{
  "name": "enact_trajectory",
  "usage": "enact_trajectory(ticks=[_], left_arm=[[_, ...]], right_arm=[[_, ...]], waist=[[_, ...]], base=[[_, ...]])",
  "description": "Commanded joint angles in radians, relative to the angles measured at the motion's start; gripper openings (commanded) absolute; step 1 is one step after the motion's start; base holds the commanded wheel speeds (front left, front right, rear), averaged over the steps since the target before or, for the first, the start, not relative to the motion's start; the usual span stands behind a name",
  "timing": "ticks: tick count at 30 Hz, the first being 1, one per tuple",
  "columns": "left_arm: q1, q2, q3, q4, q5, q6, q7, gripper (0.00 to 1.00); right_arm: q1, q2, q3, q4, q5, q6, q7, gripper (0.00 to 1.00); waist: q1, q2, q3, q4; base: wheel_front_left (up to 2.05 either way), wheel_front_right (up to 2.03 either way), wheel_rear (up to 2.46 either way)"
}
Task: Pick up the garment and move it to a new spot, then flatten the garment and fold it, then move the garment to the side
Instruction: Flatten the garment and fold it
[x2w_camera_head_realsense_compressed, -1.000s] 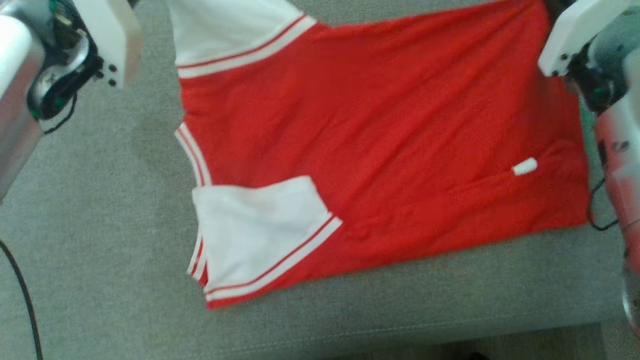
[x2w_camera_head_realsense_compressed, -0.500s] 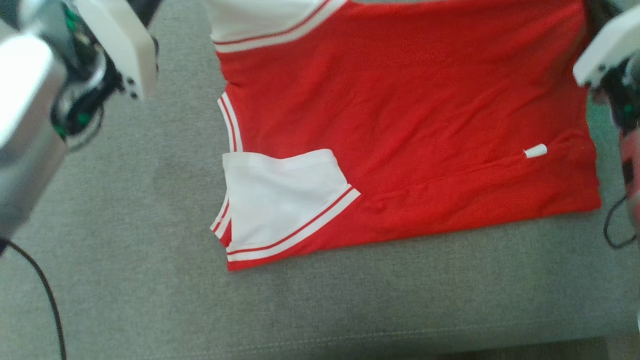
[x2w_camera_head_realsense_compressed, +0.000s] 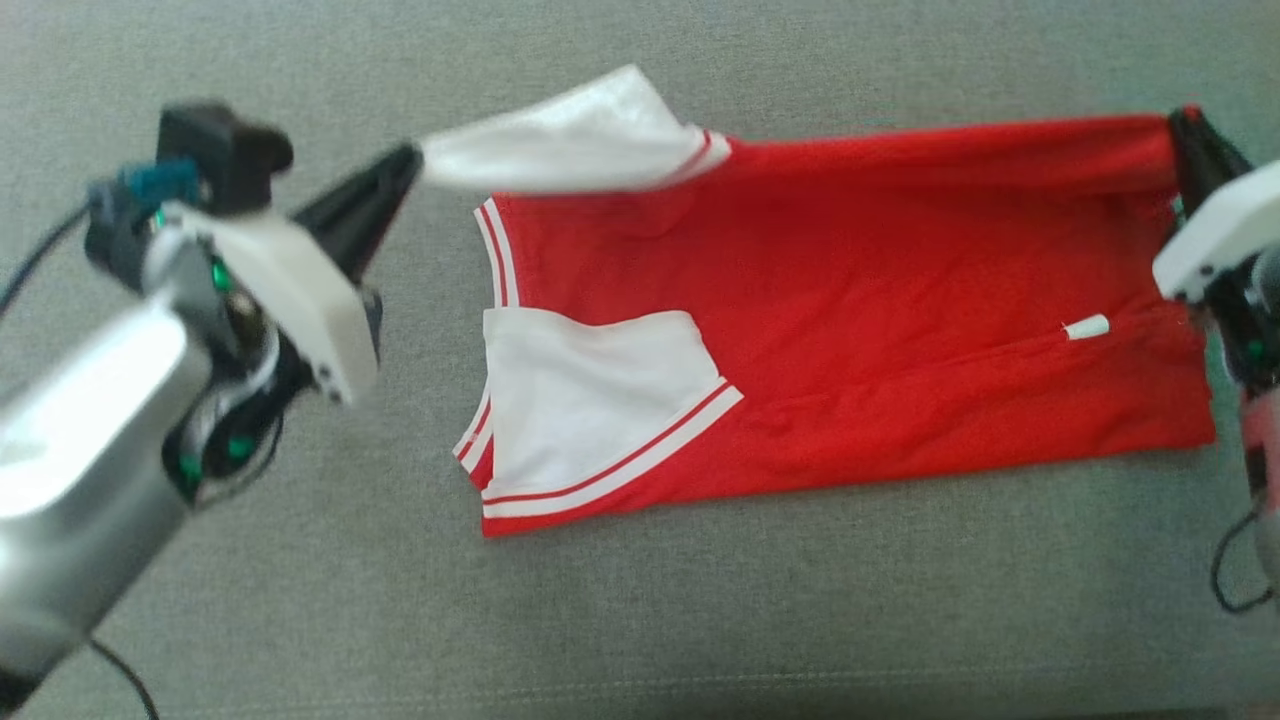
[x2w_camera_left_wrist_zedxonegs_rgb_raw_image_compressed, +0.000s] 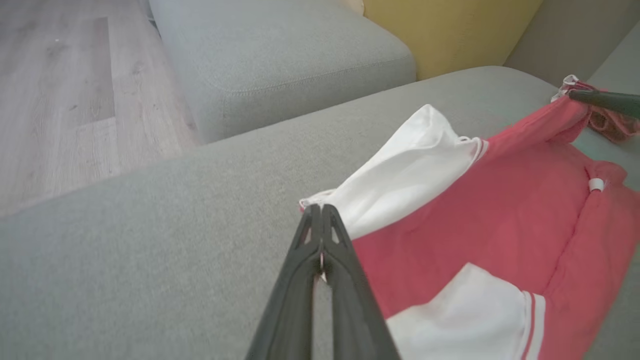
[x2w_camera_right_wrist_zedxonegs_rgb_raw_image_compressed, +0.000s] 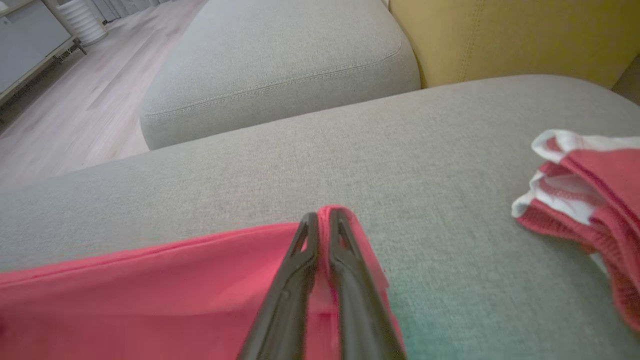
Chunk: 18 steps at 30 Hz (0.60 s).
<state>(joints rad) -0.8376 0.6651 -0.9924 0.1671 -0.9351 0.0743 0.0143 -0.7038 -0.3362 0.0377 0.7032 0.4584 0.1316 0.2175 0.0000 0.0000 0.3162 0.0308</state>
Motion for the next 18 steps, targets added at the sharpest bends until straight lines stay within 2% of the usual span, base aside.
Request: enact_trajectory(ticks=[1, 9, 18], left_arm=[[-0.018, 0.059, 0.06, -0.039, -0.006, 0.015, -0.013, 0.0], [0.138, 0.102, 0.042, -0.205, -0.037, 0.097, -0.039, 0.0], [0.242, 0.133, 0.019, -0.27, -0.05, 0.146, -0.055, 0.0]], right_arm=[[0.015, -0.022, -0.002, -0.045, 0.012, -0.001, 0.002, 0.0], [0.171, -0.012, -0.081, -0.158, 0.013, -0.001, 0.03, 0.0], [0.268, 0.02, -0.145, -0.241, -0.008, -0.001, 0.07, 0.0]], waist=[[0.0, 0.0, 0.001, 0.001], [0.0, 0.0, 0.023, 0.012], [0.0, 0.0, 0.023, 0.017]], base=[[0.0, 0.0, 0.0], [0.0, 0.0, 0.0], [0.0, 0.0, 0.0]])
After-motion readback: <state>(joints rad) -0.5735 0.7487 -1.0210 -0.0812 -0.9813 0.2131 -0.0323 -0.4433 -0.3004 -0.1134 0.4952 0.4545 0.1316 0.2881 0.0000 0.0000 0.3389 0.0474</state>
